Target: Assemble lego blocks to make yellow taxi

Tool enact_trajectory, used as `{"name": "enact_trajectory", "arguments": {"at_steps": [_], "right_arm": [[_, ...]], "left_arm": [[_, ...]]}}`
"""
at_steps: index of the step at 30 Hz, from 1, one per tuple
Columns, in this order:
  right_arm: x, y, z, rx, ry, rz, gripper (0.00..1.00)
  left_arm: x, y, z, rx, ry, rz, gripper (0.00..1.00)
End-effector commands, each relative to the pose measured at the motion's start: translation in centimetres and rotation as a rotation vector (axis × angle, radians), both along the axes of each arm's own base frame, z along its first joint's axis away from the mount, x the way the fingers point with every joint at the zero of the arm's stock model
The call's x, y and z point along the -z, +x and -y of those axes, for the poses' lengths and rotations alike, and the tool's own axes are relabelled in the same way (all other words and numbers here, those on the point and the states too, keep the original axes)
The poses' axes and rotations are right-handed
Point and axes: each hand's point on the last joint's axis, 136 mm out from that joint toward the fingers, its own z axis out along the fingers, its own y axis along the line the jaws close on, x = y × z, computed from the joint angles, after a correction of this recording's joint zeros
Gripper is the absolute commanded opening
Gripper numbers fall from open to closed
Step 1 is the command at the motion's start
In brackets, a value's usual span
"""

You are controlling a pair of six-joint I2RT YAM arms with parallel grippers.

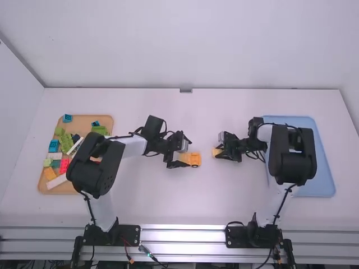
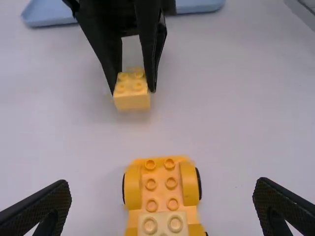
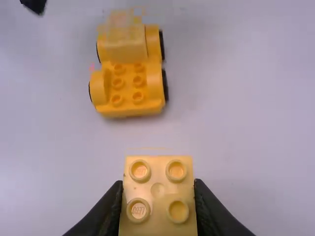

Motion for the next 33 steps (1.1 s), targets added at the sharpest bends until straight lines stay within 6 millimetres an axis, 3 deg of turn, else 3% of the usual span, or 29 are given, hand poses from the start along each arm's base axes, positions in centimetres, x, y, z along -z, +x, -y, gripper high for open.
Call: {"name": "enact_trajectory", "arguments": {"at_steps": [1, 7, 15, 29, 33], "right_arm": [[-2.2, -0.2, -1.3, -0.001, 0.012, 0.024, 0.12], [-2.7, -0.1, -3.4, 0.040, -0.052, 0.086, 0.11], [-2.5, -1.7, -6.9, 0.014, -0.027, 0.133, 0.08], [-1.7, -3.4, -8.8, -0.042, -0.017, 0.140, 0.03], [-1.7, -2.8, -8.5, 0.002, -0.009, 0.131, 0.02]], "left_arm": [[1.6, -0.9, -0.5, -0.004, -0.002, -0.034, 0.99], [2.3, -0.7, -0.8, -0.087, -0.032, -0.038, 0.99], [3.7, -0.8, -0.9, -0.119, -0.019, -0.046, 0.99], [5.8, 0.6, -0.5, -0.120, -0.016, -0.058, 0.99], [5.9, 0.6, -0.5, -0.120, -0.013, -0.055, 0.84]]}}
